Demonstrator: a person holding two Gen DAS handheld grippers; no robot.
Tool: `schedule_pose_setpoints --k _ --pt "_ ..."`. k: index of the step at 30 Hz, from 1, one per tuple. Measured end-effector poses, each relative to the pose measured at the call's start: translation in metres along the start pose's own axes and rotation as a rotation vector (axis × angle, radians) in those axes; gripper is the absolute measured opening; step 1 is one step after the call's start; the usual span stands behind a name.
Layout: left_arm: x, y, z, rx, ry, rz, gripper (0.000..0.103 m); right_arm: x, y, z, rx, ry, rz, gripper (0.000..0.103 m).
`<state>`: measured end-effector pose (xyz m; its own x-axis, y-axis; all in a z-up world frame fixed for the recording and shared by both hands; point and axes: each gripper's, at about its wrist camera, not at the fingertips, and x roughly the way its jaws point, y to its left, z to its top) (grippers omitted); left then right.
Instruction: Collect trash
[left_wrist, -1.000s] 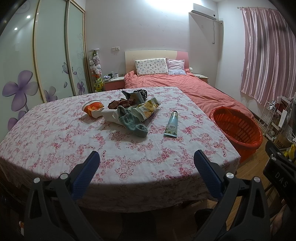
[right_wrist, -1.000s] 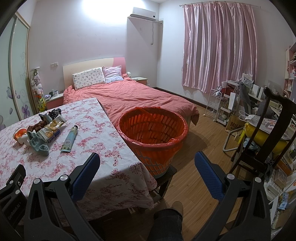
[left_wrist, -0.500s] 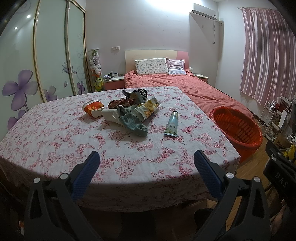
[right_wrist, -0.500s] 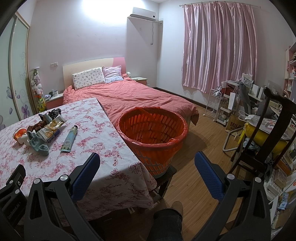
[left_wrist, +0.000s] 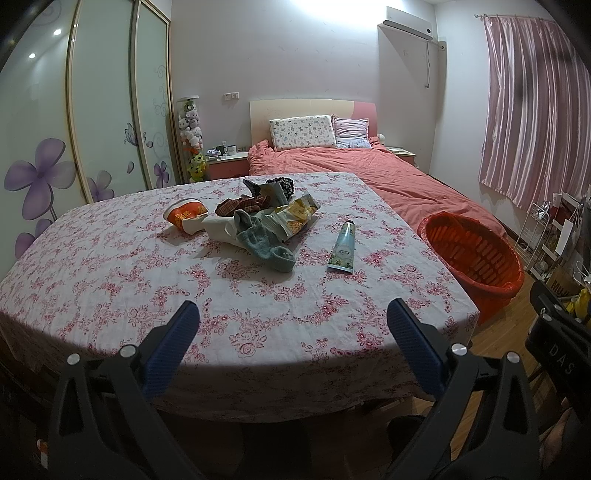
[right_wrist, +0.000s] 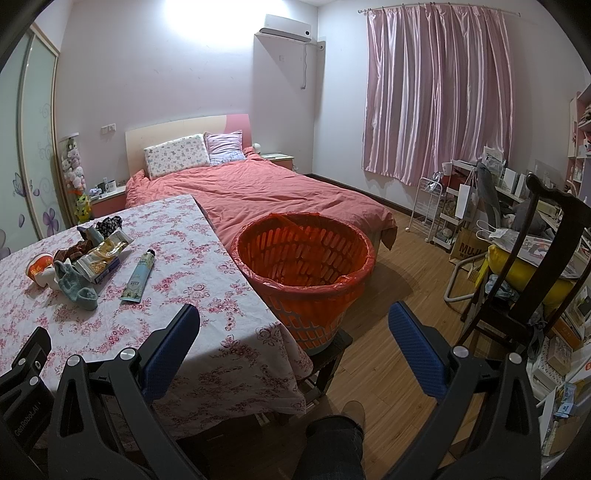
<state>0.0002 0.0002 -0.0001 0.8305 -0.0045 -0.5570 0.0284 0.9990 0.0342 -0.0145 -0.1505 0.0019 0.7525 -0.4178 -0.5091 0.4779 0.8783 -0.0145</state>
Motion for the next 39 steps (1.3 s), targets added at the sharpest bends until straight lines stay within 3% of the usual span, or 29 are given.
schedule_pose_setpoints --k 29,39 --pt "0.004 -0.002 0.001 -0.006 0.015 0.004 0.099 0.005 0.002 0.000 -0.003 0.005 0.001 0.101" --pt "0.051 0.054 0.021 -0.115 0.078 0.056 0.099 0.039 0.028 0.003 -0.051 0.052 0.046 0.101"
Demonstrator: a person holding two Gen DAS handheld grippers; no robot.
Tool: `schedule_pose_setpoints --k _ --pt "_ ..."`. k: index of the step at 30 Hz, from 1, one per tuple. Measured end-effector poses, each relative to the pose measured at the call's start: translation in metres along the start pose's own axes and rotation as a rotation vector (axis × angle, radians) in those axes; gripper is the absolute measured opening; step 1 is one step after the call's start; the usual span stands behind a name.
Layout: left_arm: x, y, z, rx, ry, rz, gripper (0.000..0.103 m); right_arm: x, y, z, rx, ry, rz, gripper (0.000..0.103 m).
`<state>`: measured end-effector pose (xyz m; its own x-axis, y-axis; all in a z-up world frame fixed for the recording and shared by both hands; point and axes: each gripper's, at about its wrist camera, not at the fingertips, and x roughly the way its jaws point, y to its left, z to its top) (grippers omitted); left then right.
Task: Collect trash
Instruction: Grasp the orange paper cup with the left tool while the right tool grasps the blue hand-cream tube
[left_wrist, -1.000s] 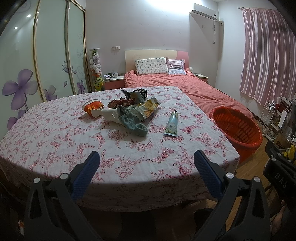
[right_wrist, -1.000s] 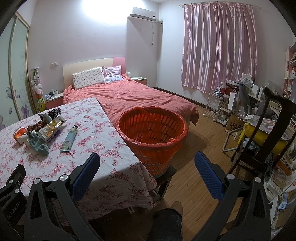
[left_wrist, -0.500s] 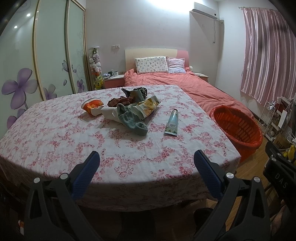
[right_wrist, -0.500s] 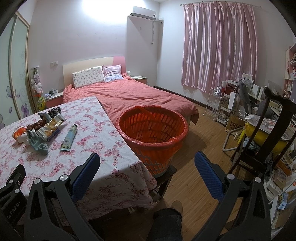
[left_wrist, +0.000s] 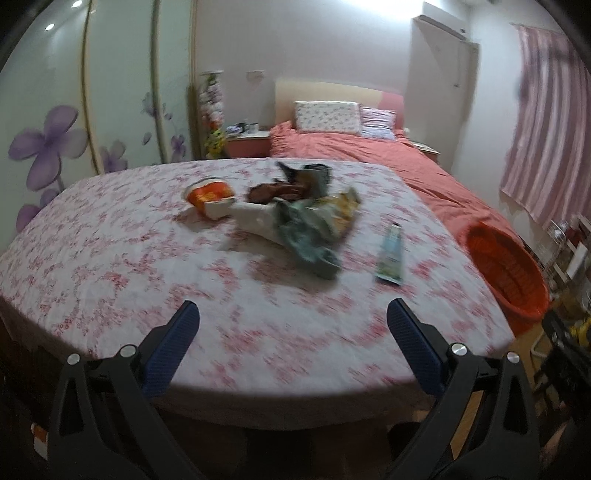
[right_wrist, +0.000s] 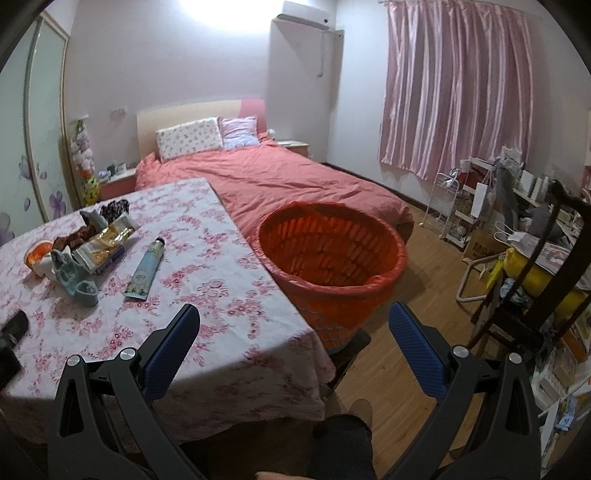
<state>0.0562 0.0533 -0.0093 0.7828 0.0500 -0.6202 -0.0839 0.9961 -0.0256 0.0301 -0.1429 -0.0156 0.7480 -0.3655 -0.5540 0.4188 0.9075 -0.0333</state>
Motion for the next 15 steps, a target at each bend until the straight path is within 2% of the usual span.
schedule_pose_setpoints --k 3,8,13,15 --pt "0.021 0.026 0.015 -0.051 0.022 0.027 0.099 0.012 0.012 0.004 -0.020 0.021 0.021 0.101" --pt "0.060 0.069 0.042 -0.112 0.048 0.085 0.099 0.035 0.037 0.016 -0.046 0.078 0.128 0.101" --pt "0.096 0.100 0.070 -0.134 0.052 0.124 0.099 0.053 0.065 0.028 -0.052 0.109 0.185 0.100" --pt "0.111 0.108 0.079 -0.142 0.064 0.136 0.099 0.060 0.078 0.033 -0.060 0.116 0.211 0.097"
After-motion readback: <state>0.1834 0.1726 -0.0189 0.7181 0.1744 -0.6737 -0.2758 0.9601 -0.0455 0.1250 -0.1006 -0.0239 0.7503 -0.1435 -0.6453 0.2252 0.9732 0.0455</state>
